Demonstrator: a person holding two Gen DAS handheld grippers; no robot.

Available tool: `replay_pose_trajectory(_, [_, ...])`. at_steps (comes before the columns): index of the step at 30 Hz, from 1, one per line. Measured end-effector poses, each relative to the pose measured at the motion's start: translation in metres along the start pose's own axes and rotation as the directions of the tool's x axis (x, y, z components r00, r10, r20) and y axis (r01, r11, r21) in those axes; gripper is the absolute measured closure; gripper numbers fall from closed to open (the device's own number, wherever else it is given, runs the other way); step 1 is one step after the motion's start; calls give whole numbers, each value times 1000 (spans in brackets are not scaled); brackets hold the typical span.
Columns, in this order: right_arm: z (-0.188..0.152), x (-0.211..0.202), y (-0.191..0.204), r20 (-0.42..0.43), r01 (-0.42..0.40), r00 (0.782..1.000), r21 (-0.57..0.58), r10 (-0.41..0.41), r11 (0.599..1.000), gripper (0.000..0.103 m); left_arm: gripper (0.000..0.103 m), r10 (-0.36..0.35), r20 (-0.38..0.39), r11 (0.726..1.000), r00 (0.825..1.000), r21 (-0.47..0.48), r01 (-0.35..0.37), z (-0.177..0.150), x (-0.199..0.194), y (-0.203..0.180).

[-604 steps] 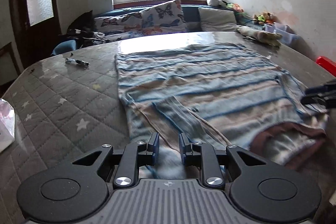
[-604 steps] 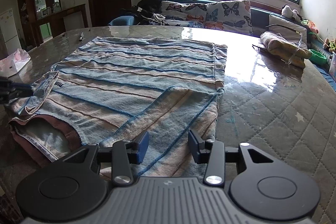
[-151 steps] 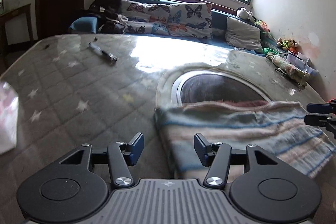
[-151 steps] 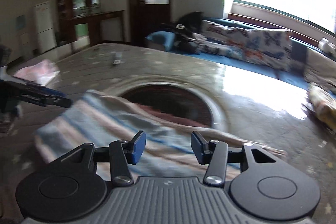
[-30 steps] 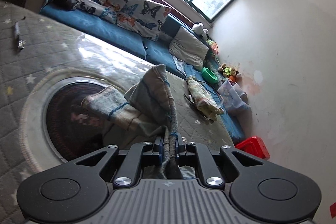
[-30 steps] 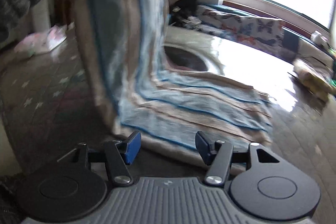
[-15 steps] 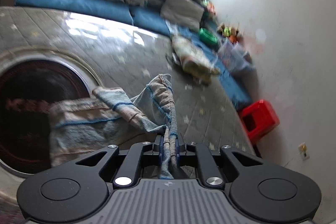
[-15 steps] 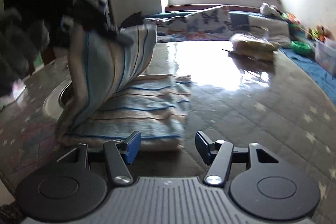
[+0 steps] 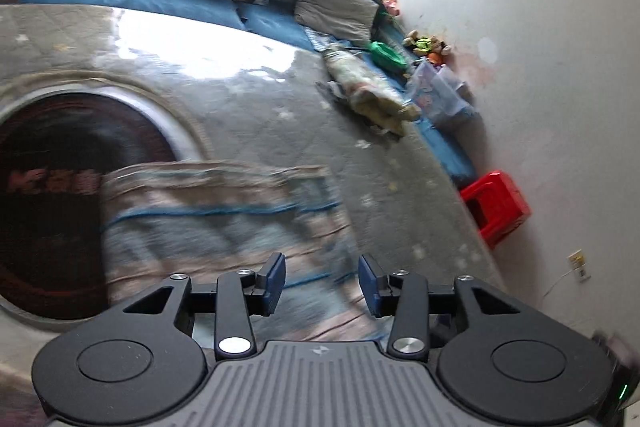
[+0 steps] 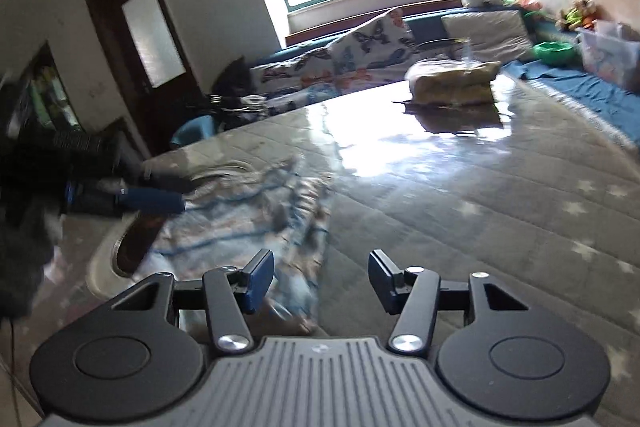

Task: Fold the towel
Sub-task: 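Grasp the folded towel edge with the right gripper and press it flat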

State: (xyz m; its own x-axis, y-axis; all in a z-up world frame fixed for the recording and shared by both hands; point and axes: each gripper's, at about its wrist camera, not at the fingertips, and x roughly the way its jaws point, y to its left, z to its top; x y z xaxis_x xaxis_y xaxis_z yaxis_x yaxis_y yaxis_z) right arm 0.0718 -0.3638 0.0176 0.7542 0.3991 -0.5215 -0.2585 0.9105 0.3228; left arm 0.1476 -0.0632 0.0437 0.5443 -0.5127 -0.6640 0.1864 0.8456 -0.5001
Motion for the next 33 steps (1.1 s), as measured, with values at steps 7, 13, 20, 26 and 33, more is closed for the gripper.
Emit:
replay_pose_trajectory(7, [23,56,15,-55,-27,998,-23,26,999,51,53,71,-2,997,997,-43,-71,-24,-23,44])
replay_pose_trajectory(13, [35,98,18,-103,-10,995,-16,8,1000,55,52,96,11,990,995,-101,-95,-34,-35,73])
replay_pose_trajectory(20, [41,113,19,-109,-8,994,5,9,1000,81,52,103,8,985,995,-137,-100,-37,-31,89])
replay_pose_trajectory(26, [54,98,41,-28,14,999,-89,-16,996,95,52,98,-2,984,995,-150,-98,-39,-27,96])
replay_pose_trajectory(33, [54,126,16,-54,36,998,-8,-37,999,92,51,95,-5,985,995,-146,-95,-42,-28,98])
